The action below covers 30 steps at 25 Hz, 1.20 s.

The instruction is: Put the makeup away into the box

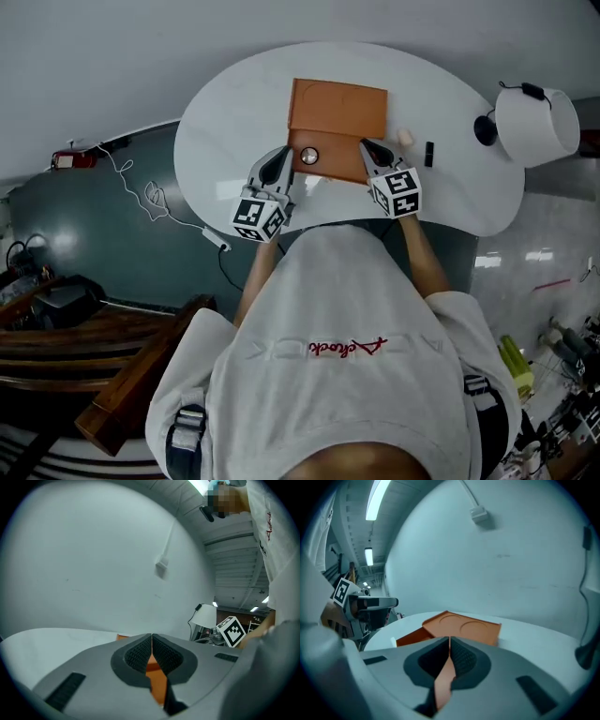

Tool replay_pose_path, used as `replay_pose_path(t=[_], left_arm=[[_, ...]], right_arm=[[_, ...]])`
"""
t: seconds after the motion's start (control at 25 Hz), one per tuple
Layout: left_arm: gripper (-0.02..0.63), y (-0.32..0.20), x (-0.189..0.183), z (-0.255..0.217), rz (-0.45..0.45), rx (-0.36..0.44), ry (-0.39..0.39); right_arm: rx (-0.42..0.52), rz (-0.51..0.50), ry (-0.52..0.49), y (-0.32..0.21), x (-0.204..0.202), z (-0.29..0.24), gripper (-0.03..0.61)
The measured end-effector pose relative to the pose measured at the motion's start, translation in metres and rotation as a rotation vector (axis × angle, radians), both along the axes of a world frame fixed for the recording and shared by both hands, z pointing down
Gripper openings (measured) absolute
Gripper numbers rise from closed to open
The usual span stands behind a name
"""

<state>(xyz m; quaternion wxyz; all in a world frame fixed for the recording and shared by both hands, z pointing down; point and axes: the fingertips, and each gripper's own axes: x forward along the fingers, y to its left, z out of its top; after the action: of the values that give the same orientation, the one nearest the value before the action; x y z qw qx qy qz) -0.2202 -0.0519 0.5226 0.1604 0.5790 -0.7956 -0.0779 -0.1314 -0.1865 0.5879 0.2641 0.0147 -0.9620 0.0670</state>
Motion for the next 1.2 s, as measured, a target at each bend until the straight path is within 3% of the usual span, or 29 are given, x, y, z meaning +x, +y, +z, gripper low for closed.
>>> replay_pose_path(t=[0.32, 0.6, 0.84, 1.2], left_arm=[[0.012, -0.099, 0.067, 0.002, 0.331, 0.013, 0.018], [0.012, -0.157, 0.132, 0.006, 0.516, 0.010, 0.031], [0.012, -0.173, 0.159, 0.014, 0.565, -0.014, 0.048], [0.012, -0.170, 0.151, 0.037, 0.534, -0.061, 0.078]], right_arm=[[0.007, 0.359, 0.029, -0.066, 0.115, 0.004, 0.026], [-0.024, 0.549, 0.067, -0.084, 0.203, 0.018, 0.026], [-0.059, 0.607, 0.095, -0.087, 0.236, 0.027, 0.026], [-0.112, 0.572, 0.146, -0.080, 0.231, 0.057, 0.026]])
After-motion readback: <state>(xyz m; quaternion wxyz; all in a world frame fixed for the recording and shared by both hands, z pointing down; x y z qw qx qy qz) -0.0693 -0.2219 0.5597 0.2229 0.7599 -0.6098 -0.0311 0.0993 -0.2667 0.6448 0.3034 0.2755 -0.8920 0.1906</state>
